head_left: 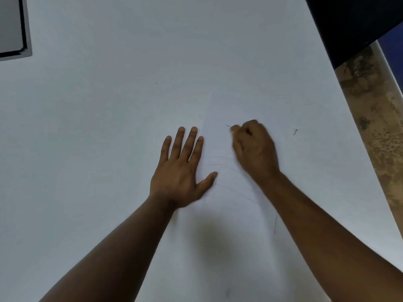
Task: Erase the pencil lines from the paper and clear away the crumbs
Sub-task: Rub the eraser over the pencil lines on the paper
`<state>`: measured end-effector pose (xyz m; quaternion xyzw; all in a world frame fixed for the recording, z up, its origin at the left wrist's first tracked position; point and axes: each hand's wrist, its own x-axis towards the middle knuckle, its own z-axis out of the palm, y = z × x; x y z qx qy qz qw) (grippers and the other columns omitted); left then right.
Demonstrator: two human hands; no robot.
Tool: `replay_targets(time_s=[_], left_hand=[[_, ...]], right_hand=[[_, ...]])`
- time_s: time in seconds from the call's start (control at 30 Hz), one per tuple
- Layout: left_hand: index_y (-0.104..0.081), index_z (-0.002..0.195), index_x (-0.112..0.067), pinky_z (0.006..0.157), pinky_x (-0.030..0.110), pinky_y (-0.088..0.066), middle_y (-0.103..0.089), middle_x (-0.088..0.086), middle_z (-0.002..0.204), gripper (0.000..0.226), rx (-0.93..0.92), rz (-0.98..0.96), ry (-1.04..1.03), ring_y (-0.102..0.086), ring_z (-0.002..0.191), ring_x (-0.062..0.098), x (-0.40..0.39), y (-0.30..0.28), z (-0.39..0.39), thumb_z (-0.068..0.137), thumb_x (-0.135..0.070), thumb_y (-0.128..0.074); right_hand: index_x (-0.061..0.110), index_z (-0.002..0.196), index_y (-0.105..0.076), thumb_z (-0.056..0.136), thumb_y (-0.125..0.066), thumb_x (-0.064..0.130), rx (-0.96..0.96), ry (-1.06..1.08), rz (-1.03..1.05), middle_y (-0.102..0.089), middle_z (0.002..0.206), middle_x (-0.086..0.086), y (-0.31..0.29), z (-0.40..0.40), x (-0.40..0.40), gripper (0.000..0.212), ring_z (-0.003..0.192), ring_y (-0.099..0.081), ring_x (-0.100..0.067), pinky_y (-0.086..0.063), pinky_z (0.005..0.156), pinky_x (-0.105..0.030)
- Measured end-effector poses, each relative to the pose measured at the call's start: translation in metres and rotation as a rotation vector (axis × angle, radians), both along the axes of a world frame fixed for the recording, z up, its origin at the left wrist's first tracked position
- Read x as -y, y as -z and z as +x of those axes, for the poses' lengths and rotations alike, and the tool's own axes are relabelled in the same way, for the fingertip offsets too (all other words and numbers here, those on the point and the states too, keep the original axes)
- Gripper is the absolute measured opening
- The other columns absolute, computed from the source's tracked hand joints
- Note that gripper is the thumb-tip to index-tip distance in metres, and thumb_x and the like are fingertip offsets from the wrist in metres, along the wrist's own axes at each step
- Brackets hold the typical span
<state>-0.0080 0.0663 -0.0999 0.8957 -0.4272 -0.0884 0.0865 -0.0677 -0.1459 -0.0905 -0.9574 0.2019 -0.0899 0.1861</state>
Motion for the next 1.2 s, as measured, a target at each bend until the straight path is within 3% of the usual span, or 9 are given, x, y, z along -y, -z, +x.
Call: replay_targets(time_s=[0.07,0.17,0.27,0.37,0.47,0.53,0.83,1.0,1.2], left_hand=[[-0.017,0.164,-0.012,0.127,0.056,-0.009,-0.004,0.007,0.173,0.088,0.003,0.005,0.0,0.005,0.16,0.029,0.0,-0.001,0.0,0.1,-0.071,-0.025],[-0.013,0.165,-0.013,0.127,0.056,-0.009,-0.001,0.006,0.174,0.089,-0.001,0.024,-0.003,0.008,0.16,0.028,0.0,-0.001,0.001,0.1,-0.073,-0.021],[-0.012,0.165,-0.013,0.127,0.056,-0.009,0.0,0.006,0.174,0.088,-0.004,0.022,-0.005,0.009,0.16,0.027,0.0,-0.001,0.001,0.1,-0.073,-0.02],[-0.014,0.165,-0.013,0.128,0.055,-0.009,-0.002,0.007,0.173,0.087,-0.01,0.002,-0.004,0.007,0.16,0.027,0.0,0.0,0.001,0.1,-0.07,-0.023],[-0.014,0.165,-0.014,0.128,0.053,-0.006,-0.003,0.005,0.173,0.084,-0.037,-0.037,0.0,0.007,0.16,0.026,-0.001,0.0,0.001,0.101,-0.067,-0.025],[-0.014,0.165,-0.015,0.128,0.052,-0.005,-0.004,0.004,0.174,0.082,-0.051,-0.049,0.01,0.008,0.16,0.025,-0.002,0.0,0.002,0.101,-0.064,-0.026],[-0.004,0.166,-0.021,0.127,0.056,-0.002,0.01,0.003,0.173,0.087,-0.014,0.04,0.046,0.015,0.159,0.027,-0.001,-0.002,0.001,0.099,-0.074,-0.024],[-0.003,0.166,-0.025,0.126,0.059,-0.001,0.012,0.002,0.173,0.093,-0.017,0.067,0.069,0.017,0.158,0.027,0.0,-0.002,0.002,0.095,-0.082,-0.022],[-0.006,0.166,-0.021,0.126,0.059,0.001,0.009,0.005,0.173,0.1,0.0,0.092,0.091,0.016,0.158,0.029,0.0,-0.001,0.004,0.089,-0.085,-0.008]], right_hand=[[0.001,0.089,-0.066,0.101,-0.047,0.027,0.113,0.083,-0.021,-0.052,0.085,-0.003,-0.003,-0.001,0.021,0.034,0.075,-0.051,-0.018,-0.05,0.068,-0.037],[0.004,0.105,-0.073,0.098,-0.057,0.017,0.184,0.139,0.056,-0.057,0.091,-0.006,-0.015,-0.007,0.023,0.022,0.074,-0.058,-0.018,-0.054,0.071,-0.033],[0.01,0.117,-0.072,0.097,-0.061,0.016,0.279,0.207,0.194,-0.059,0.097,-0.002,-0.024,-0.022,-0.013,0.023,0.077,-0.057,-0.009,-0.048,0.074,-0.019],[0.011,0.12,-0.07,0.099,-0.058,0.018,0.293,0.226,0.32,-0.062,0.104,0.0,-0.019,-0.039,-0.067,0.025,0.088,-0.061,-0.008,-0.052,0.081,-0.024],[0.012,0.118,-0.069,0.1,-0.053,0.023,0.229,0.137,0.298,-0.064,0.107,0.001,-0.01,-0.048,-0.077,0.026,0.098,-0.062,-0.013,-0.054,0.082,-0.041],[0.012,0.115,-0.07,0.1,-0.053,0.024,0.213,0.038,0.302,-0.065,0.106,0.0,-0.009,-0.05,-0.055,0.026,0.098,-0.063,-0.015,-0.054,0.082,-0.043],[0.006,0.11,-0.073,0.095,-0.069,0.015,0.172,-0.131,0.49,-0.071,0.1,0.001,-0.02,-0.05,0.006,0.019,0.092,-0.066,-0.005,-0.051,0.082,-0.02],[0.007,0.108,-0.074,0.094,-0.069,0.017,0.186,-0.105,0.38,-0.073,0.089,0.0,-0.021,-0.042,-0.024,0.018,0.078,-0.066,-0.01,-0.053,0.075,-0.021],[0.009,0.087,-0.064,0.093,-0.067,0.019,0.077,-0.216,0.239,-0.059,0.067,0.002,-0.02,-0.034,-0.063,0.012,0.057,-0.053,-0.016,-0.049,0.053,-0.032]])
